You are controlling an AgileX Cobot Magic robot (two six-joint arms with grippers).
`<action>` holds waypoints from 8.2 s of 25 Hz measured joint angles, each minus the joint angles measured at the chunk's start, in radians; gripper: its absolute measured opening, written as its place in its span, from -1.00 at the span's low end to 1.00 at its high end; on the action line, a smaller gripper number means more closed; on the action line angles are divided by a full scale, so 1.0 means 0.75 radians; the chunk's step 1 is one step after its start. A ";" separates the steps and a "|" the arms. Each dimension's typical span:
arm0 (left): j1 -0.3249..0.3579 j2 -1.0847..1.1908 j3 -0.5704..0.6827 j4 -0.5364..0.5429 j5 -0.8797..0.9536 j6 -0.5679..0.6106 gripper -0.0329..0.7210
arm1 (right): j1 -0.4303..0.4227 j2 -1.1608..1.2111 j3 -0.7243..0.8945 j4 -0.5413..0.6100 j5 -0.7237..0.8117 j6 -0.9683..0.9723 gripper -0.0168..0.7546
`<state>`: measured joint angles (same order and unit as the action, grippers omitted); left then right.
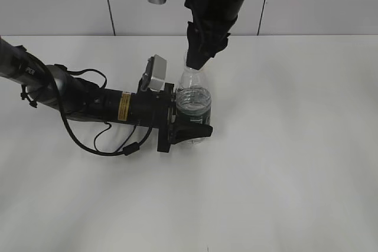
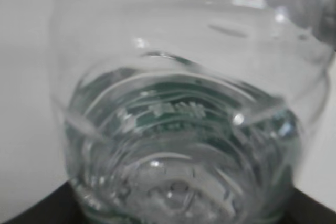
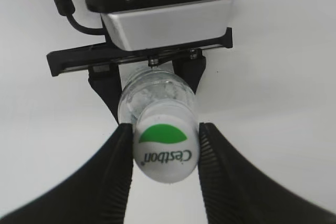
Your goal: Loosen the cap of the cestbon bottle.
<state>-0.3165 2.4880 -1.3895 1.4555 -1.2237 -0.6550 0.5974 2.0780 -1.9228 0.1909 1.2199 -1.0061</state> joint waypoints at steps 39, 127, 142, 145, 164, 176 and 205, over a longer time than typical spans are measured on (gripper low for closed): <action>0.000 0.000 0.000 0.020 -0.003 0.004 0.18 | -0.105 -0.089 -0.047 -0.131 0.006 0.541 -0.21; -0.001 0.007 0.004 -0.252 0.099 -0.001 0.18 | -0.609 -0.116 0.637 -0.110 -0.586 1.259 0.27; -0.001 0.007 0.004 -0.257 0.112 -0.115 0.47 | -0.609 -0.116 0.637 -0.110 -0.584 1.260 0.27; -0.001 -0.013 0.007 -0.246 0.112 -0.127 0.48 | -0.609 -0.116 0.637 -0.110 -0.584 1.260 0.27; -0.001 -0.289 0.007 -0.152 0.117 -0.378 0.48 | -0.609 -0.116 0.632 -0.113 -0.570 1.260 0.27; -0.001 -0.503 0.007 -0.092 0.331 -0.699 0.48 | -0.609 -0.117 0.514 -0.108 -0.441 1.262 0.27; 0.584 -0.691 0.010 0.514 0.230 -1.767 0.27 | -0.609 -0.203 0.493 -0.103 -0.167 1.264 0.27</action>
<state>0.1218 1.9700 -1.3819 1.8412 -1.0511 -1.9800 0.1405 1.9256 -1.5531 0.1133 1.0949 -0.0580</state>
